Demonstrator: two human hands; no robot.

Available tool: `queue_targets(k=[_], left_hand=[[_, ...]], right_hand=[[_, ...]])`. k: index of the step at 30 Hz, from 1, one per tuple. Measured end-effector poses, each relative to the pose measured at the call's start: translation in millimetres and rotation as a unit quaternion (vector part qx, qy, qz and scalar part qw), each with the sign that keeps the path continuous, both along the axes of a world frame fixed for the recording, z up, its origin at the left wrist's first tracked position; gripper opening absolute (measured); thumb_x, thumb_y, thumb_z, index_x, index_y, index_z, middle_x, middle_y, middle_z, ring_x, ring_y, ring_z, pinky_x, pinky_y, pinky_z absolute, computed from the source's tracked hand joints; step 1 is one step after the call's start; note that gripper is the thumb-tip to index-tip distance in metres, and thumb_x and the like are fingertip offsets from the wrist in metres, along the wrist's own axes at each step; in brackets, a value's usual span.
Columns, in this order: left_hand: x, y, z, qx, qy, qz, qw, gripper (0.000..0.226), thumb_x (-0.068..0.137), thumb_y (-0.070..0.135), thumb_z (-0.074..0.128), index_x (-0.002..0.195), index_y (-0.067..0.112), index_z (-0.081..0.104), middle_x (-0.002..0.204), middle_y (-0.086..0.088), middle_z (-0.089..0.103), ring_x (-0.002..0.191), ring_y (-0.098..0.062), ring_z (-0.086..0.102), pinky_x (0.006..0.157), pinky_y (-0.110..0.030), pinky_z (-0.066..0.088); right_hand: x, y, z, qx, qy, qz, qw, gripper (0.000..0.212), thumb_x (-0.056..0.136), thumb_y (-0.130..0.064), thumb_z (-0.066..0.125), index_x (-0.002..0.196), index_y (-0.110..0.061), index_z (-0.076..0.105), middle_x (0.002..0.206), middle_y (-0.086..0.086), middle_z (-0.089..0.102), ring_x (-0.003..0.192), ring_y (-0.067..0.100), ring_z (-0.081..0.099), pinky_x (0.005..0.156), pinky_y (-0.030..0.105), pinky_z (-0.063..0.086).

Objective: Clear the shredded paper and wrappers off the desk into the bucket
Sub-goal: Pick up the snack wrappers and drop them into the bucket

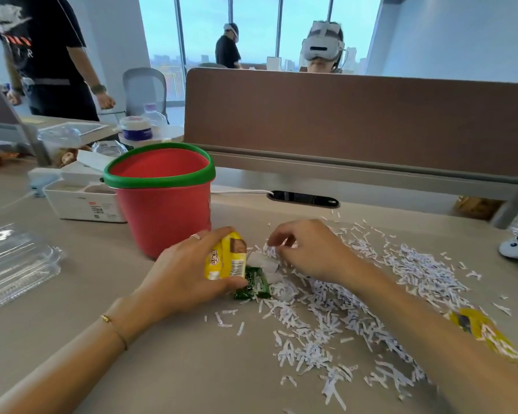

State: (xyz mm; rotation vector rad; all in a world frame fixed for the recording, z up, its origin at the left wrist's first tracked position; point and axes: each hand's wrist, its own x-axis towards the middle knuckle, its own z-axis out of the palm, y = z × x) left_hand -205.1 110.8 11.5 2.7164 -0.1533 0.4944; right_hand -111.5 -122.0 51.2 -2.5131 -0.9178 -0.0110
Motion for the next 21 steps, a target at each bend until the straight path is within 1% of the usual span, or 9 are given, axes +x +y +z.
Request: queue_targets(k=[2,4,6,8,11,13,15,18,21], left_hand=[[-2.2,8.1,-6.8,-0.036,0.004,0.015,0.999,0.095,0.059,0.089,0.062,0.140,0.044,0.043,0.126,0.019,0.060,0.111,-0.008,0.059,0.093,-0.031,0.050],[-1.7,13.3,-12.7,-0.048,0.004,0.032,0.998,0.086,0.059,0.084,0.067,0.134,0.045,0.047,0.120,0.020,0.062,0.106,-0.009,0.060,0.090,-0.032,0.051],[-1.2,17.4,-15.3,-0.049,0.007,0.057,0.997,0.083,0.057,0.089,0.063,0.126,0.045,0.050,0.107,0.019,0.064,0.096,-0.010,0.061,0.082,-0.033,0.053],[-1.4,20.0,-15.2,-0.046,0.006,0.081,0.996,0.081,0.056,0.093,0.057,0.120,0.044,0.053,0.097,0.017,0.066,0.087,-0.010,0.061,0.074,-0.033,0.053],[-2.4,19.0,-10.9,-0.036,0.007,0.101,0.994,0.082,0.055,0.096,0.050,0.115,0.041,0.057,0.092,0.015,0.066,0.083,-0.010,0.060,0.068,-0.030,0.049],[-2.4,16.8,-7.0,-0.029,0.008,0.103,0.994,0.087,0.052,0.100,0.044,0.115,0.041,0.057,0.093,0.014,0.066,0.084,-0.011,0.060,0.069,-0.030,0.050],[-2.7,13.7,-2.1,-0.026,0.009,0.100,0.995,0.090,0.052,0.101,0.042,0.116,0.040,0.057,0.095,0.013,0.066,0.084,-0.011,0.061,0.070,-0.032,0.052],[-2.3,6.9,8.8,-0.024,0.003,0.087,0.996,0.083,0.057,0.096,0.046,0.117,0.039,0.058,0.095,0.013,0.065,0.083,-0.011,0.060,0.071,-0.033,0.053],[-1.0,0.7,22.8,-0.028,-0.019,0.074,0.997,0.074,0.062,0.092,0.052,0.113,0.039,0.058,0.091,0.014,0.065,0.080,-0.008,0.060,0.069,-0.031,0.053]], right_hand=[[-5.3,13.3,-10.3,-0.026,0.008,0.011,1.000,0.021,0.095,-0.027,0.067,0.115,-0.028,0.073,0.114,-0.010,0.073,0.095,0.008,0.064,0.089,0.033,0.056],[-11.1,24.9,-18.8,-0.049,0.012,0.023,0.998,0.027,0.093,-0.039,0.069,0.118,-0.030,0.071,0.114,-0.009,0.072,0.094,0.011,0.064,0.086,0.037,0.056],[-17.3,33.5,-25.6,-0.083,-0.018,0.037,0.996,0.039,0.088,-0.052,0.070,0.120,-0.031,0.069,0.112,-0.008,0.070,0.096,0.014,0.064,0.081,0.033,0.054],[-22.3,38.8,-32.1,-0.109,-0.049,0.050,0.992,0.048,0.084,-0.057,0.071,0.124,-0.031,0.068,0.113,-0.006,0.068,0.101,0.016,0.063,0.079,0.033,0.051],[-23.7,41.0,-37.9,-0.112,-0.051,0.048,0.991,0.049,0.084,-0.052,0.074,0.127,-0.029,0.067,0.117,-0.003,0.068,0.107,0.020,0.062,0.084,0.034,0.049],[-19.3,40.3,-38.4,-0.090,-0.040,0.035,0.995,0.037,0.086,-0.043,0.076,0.119,-0.028,0.070,0.113,-0.001,0.072,0.103,0.021,0.065,0.081,0.032,0.050],[-12.4,38.0,-34.7,-0.062,-0.015,0.015,0.998,0.023,0.089,-0.035,0.074,0.111,-0.027,0.073,0.102,-0.002,0.073,0.094,0.019,0.067,0.073,0.029,0.049],[-2.9,29.7,-23.5,-0.017,0.008,-0.011,1.000,0.014,0.090,-0.029,0.074,0.104,-0.026,0.075,0.080,-0.011,0.063,0.073,0.008,0.061,0.056,0.019,0.037],[5.4,16.8,-7.2,0.017,0.006,-0.028,0.999,0.009,0.091,-0.026,0.072,0.099,-0.024,0.076,0.071,-0.015,0.059,0.063,0.003,0.054,0.054,0.020,0.033]])
